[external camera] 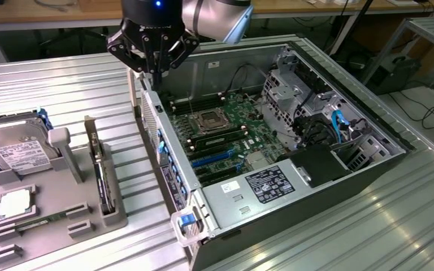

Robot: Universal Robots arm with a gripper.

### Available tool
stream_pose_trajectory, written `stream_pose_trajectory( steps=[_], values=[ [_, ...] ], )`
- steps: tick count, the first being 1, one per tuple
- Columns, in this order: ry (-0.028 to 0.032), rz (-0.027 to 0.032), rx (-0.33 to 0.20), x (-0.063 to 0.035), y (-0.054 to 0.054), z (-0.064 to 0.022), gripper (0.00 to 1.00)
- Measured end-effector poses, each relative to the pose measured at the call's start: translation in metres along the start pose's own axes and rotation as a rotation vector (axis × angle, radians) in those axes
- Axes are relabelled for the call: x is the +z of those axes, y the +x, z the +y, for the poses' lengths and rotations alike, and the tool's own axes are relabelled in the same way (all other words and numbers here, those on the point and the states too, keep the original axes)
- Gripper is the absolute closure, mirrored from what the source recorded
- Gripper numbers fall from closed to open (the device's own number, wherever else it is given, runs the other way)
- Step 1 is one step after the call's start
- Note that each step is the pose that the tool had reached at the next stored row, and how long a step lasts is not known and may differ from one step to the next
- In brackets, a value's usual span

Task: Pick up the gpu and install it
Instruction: 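Reach for the gpu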

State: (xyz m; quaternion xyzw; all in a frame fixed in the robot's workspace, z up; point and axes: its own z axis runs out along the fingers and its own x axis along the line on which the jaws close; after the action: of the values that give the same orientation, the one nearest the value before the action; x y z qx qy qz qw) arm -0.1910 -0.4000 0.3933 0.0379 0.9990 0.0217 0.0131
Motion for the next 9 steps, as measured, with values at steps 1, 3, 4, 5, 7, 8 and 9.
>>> stream_pose_trajectory(
  steps=[1, 3, 4, 5, 7, 8, 9],
  values=[
    [0.0001, 0.0001, 0.000, -0.0001, 0.0008, -0.0001, 0.89],
    [0.0000, 0.0000, 0.000, -0.0001, 0.0022, -0.0003, 0.89],
    [0.0000, 0.0001, 0.000, -0.0001, 0.0028, -0.0003, 0.89],
    [0.0000, 0.0000, 0.000, -0.0001, 0.0032, -0.0004, 0.89],
    [0.0000, 0.0001, 0.000, -0.0002, 0.0045, -0.0005, 0.89],
    [0.0000, 0.0000, 0.000, -0.0002, 0.0051, -0.0006, 0.89],
    [0.0001, 0.0001, 0.000, -0.0002, 0.0057, -0.0007, 0.89]
  ],
)
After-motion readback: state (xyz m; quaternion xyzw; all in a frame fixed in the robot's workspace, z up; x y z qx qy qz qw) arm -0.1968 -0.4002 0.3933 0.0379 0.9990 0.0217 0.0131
